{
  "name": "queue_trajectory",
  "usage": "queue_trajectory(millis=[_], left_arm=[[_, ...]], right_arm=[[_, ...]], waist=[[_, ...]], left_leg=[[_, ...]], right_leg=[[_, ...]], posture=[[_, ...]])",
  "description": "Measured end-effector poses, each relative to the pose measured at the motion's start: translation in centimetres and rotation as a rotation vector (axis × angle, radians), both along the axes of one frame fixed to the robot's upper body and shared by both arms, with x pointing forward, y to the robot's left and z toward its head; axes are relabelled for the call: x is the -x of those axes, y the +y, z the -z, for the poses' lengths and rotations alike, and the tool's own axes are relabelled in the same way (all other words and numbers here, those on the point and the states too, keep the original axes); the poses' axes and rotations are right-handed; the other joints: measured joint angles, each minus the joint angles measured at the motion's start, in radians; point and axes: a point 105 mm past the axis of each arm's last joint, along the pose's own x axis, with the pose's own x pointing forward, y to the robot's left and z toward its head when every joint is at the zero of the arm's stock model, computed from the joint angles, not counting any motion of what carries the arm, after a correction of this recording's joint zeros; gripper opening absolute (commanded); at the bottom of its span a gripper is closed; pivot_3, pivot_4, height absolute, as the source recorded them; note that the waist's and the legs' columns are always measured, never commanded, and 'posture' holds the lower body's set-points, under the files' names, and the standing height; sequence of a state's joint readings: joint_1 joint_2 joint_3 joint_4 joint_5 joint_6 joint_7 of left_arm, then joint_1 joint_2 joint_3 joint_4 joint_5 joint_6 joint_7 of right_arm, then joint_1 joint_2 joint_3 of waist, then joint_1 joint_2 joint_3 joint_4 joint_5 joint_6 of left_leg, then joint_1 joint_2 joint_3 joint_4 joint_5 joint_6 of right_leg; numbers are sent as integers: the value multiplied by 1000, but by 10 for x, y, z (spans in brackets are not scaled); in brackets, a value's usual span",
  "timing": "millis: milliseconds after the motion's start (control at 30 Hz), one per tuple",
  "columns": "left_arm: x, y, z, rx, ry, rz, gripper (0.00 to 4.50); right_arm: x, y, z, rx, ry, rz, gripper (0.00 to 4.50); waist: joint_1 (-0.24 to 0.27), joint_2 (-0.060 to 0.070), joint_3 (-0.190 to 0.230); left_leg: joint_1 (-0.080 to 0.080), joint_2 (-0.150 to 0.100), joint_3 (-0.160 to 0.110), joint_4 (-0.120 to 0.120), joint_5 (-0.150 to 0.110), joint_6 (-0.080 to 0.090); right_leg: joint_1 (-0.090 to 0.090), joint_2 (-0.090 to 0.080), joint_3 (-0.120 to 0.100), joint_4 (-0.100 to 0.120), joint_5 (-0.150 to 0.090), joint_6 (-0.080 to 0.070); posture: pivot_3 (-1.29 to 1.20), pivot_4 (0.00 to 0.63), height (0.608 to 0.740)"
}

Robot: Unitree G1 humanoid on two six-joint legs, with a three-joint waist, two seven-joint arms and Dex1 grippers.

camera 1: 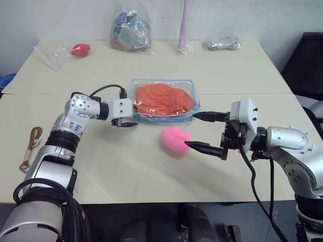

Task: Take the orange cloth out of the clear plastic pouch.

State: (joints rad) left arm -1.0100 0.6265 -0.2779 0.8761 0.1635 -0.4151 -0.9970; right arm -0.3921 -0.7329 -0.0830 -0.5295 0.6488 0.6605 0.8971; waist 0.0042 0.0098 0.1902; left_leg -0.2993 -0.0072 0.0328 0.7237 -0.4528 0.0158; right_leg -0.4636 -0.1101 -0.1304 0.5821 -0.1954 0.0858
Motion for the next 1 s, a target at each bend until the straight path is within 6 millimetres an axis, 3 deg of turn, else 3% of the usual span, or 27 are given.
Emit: queue_trajectory(millis=[200,433,600,767,1000], left_arm=[[2,1,-5,18,-4,16,120],[26,13,0,1,33,74,56],[71,36,2,-80,35,136,56],[99,53,6,-152,24,134,56],[99,53,6,-115,-44,95,56]], right_arm=[[0,0,0,2,-2,-1,4500],[-1,-3,1,14,9,-14,4500],[2,-8,1,61,12,-47,4500],[15,-18,16,108,92,-99,4500],[24,-27,17,142,107,-138,4500]], waist=[[-2,0,0],[-6,0,0],[-8,0,0],[12,0,0],[21,0,0]], left_leg=[[0,0,0,0,0,0],[0,1,0,0,0,0],[0,2,-1,0,0,0],[0,3,-3,1,-1,1],[0,1,-2,1,-1,1]], right_leg=[[0,0,0,0,0,0],[0,0,0,0,0,0],[-1,0,0,0,0,0],[0,-2,0,0,0,0],[1,-2,0,-1,0,0]], posture=[[0,150,740],[0,150,740],[0,150,740],[0,150,740],[0,150,740]])
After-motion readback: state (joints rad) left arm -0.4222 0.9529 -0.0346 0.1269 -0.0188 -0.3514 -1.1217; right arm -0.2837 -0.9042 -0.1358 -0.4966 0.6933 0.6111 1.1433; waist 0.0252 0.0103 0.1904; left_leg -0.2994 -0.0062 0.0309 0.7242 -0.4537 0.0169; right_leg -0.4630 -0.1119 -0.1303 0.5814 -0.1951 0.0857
